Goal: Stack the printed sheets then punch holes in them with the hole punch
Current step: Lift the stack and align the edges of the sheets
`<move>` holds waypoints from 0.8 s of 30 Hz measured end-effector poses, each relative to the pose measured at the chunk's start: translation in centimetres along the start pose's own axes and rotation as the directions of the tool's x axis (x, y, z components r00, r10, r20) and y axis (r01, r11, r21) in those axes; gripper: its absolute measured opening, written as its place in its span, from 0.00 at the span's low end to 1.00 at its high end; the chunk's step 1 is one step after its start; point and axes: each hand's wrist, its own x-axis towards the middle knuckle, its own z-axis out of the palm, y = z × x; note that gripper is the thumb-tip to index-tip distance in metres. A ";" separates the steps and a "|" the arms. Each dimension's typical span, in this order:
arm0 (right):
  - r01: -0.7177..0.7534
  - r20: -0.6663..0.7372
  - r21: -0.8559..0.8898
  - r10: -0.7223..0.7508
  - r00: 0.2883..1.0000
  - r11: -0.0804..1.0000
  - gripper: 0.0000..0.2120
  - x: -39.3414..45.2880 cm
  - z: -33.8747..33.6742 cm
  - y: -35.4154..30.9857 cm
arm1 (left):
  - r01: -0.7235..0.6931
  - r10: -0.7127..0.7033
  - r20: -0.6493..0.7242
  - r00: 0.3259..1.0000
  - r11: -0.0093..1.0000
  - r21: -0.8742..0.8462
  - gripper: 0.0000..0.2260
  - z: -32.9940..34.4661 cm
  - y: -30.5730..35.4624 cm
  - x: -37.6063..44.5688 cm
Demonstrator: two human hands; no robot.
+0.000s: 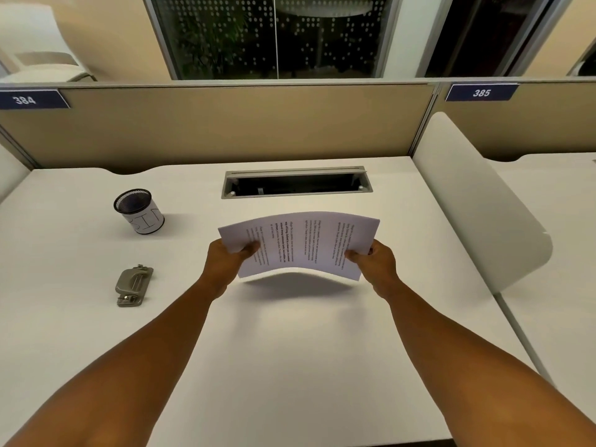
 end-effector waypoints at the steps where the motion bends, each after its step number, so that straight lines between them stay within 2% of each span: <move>1: 0.001 0.004 -0.002 -0.001 1.000 1.000 0.15 0.0 0.0 -0.1 | -0.002 0.002 0.005 1.000 1.000 0.001 0.12 0.0 0.0 0.1; 7: -0.029 0.032 -0.026 0.030 0.999 0.999 0.18 -0.1 0.1 0.2 | 0.057 -0.060 0.053 0.997 0.996 0.069 0.13 -0.3 -0.8 0.4; 15: -0.007 0.032 -0.031 0.008 0.999 0.999 0.15 0.3 -0.1 0.0 | 0.047 -0.049 0.024 0.999 0.995 0.083 0.11 -0.3 -0.7 0.7; 21: -0.023 0.032 0.120 0.019 0.999 0.993 0.13 1.1 -0.5 -0.5 | 0.059 -0.059 -0.022 0.998 0.998 0.006 0.08 -0.9 0.4 1.0; 24: -0.048 0.057 0.196 0.037 0.998 0.979 0.13 1.4 -0.8 -0.6 | 0.100 -0.103 -0.066 0.993 0.994 -0.042 0.13 -1.2 0.8 1.1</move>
